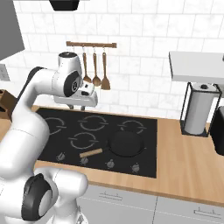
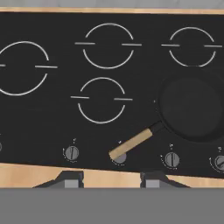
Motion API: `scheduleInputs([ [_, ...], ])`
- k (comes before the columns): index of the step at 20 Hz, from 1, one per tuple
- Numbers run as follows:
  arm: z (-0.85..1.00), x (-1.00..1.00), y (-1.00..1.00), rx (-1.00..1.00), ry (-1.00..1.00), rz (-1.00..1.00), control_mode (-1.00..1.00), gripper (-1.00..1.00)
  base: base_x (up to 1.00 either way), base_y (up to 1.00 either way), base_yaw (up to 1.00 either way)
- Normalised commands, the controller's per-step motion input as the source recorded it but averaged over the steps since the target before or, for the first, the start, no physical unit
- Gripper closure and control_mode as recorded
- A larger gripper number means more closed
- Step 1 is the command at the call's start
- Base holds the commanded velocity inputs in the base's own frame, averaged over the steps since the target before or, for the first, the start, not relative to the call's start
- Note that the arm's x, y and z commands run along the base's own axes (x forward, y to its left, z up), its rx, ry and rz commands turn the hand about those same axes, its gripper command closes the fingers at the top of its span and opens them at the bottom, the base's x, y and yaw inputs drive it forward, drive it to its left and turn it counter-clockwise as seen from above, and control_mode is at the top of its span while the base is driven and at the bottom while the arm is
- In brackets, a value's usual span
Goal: Turn off the front right burner of the stove.
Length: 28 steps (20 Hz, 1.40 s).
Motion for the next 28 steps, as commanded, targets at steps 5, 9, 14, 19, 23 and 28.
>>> scheduleInputs([
  [5,-0.14,-0.21,-0.57,0.01,-0.03,0.00,-1.00,-1.00,0.00,0.00,0.00],
  [9,-0.43,-0.41,-0.98,0.00,0.00,0.00,-1.00,-1.00,0.00,0.00,0.00],
  [14,-0.57,-0.21,-0.72,0.00,0.00,0.00,-1.00,-1.00,0.00,0.00,0.00],
  [19,-0.15,0.00,-0.43,0.00,0.00,0.00,-1.00,-1.00,0.00,0.00,0.00],
  [23,-0.05,0.00,-0.33,0.00,0.00,0.00,-1.00,-1.00,0.00,0.00,0.00],
  [28,-0.28,0.08,-0.30,-0.01,0.05,0.04,-1.00,-1.00,0.00,0.00,0.00],
])
